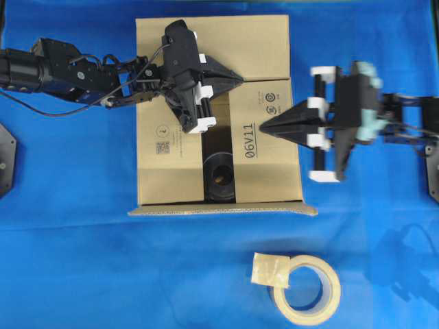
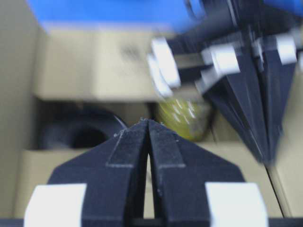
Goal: Close the cardboard box.
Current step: 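Move the right gripper down to the front flap and lift it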
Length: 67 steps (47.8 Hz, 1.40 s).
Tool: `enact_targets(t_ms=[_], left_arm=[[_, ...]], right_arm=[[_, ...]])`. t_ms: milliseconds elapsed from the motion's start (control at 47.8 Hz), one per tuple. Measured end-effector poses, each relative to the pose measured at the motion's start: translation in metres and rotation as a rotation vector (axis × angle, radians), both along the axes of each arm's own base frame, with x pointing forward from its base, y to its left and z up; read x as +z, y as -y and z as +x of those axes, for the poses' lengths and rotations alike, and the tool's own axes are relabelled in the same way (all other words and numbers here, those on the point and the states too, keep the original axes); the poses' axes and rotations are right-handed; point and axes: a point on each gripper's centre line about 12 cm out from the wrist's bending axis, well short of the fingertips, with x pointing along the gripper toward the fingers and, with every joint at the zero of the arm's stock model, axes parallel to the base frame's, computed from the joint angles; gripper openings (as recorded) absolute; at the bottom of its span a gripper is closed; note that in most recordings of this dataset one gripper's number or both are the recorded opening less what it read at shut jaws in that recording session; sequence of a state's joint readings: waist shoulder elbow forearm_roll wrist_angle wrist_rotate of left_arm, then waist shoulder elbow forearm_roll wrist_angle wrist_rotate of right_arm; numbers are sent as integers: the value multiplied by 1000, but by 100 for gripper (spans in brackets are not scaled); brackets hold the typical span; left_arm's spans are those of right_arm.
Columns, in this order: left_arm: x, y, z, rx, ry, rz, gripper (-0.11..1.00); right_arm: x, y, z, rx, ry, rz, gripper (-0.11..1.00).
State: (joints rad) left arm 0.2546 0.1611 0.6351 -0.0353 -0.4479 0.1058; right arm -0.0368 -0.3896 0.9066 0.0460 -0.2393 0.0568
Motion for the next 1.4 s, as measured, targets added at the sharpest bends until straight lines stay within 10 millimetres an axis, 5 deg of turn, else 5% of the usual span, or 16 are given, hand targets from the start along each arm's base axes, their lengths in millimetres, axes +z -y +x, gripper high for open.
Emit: enact_targets(t_ms=[251,439,586,795,1025,1402], left_arm=[[0,-1,0,1,-1,0,0],[0,-1,0,3,-2,-4,0],[-1,0,-1,2,-3,-6,0],[-1,0,0,3,-2,-10,0],[-2,0,-2,3,-7,-11,0],[-3,1,-2,3,-8,-11,0]], right_arm=[[41,-48,-28,164,133,6,0],[38,-94,-40,330,135,4,0],[15,-112,-40,389,65,1,0],[-23,-115,-30,378,-10,2,0],[-25,-111,-27,362,-3,6,0],[-19,-54,-33,174,-9,23,0]])
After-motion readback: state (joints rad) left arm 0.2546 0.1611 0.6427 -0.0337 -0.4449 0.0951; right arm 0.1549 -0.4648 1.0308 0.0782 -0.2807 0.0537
